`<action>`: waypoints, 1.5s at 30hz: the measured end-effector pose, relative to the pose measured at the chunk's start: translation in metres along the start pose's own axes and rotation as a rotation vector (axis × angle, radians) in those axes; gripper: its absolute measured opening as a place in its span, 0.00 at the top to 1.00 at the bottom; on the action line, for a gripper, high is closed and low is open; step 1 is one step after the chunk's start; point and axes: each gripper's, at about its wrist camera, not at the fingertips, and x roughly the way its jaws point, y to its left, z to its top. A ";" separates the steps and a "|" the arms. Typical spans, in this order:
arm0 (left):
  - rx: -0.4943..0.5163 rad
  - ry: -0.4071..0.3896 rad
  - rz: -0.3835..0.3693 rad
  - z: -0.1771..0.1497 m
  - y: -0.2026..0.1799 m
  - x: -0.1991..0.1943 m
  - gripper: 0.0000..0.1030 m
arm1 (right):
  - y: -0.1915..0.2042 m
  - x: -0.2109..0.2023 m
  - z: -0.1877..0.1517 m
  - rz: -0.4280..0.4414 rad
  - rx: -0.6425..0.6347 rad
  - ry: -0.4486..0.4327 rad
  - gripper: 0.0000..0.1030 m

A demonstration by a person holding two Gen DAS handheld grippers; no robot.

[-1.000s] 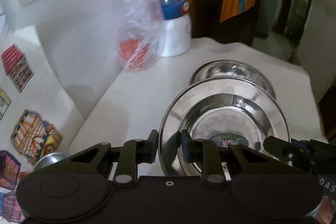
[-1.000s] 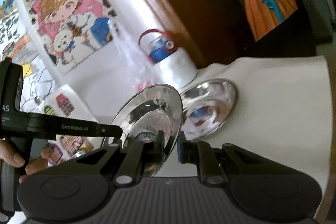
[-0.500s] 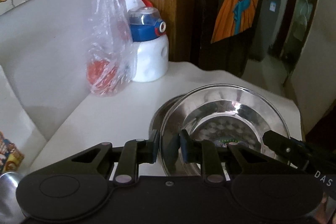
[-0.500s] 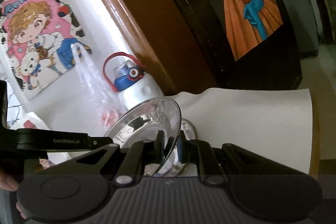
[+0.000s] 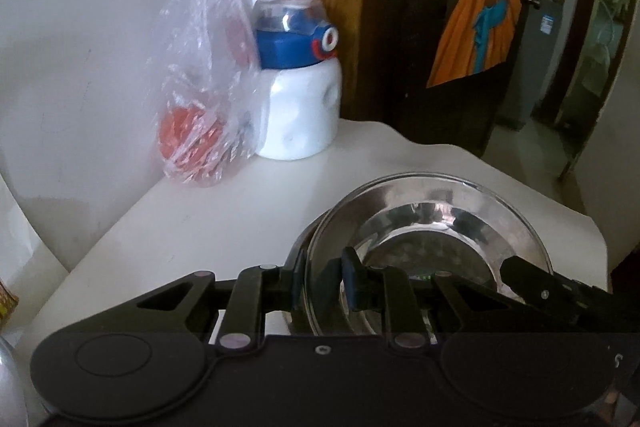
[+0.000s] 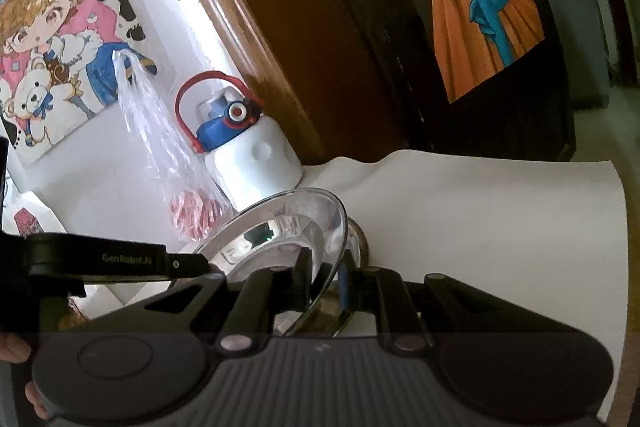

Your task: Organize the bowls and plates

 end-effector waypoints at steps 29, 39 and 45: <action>-0.010 -0.012 0.033 -0.007 0.010 0.020 0.79 | 0.022 0.011 -0.010 -0.072 -0.135 -0.008 0.80; 0.006 -0.031 0.045 -0.011 0.007 0.021 0.78 | 0.026 0.012 -0.012 -0.090 -0.157 -0.011 0.79; 0.003 -0.040 0.040 -0.013 0.008 0.021 0.78 | 0.028 0.011 -0.012 -0.084 -0.164 -0.011 0.72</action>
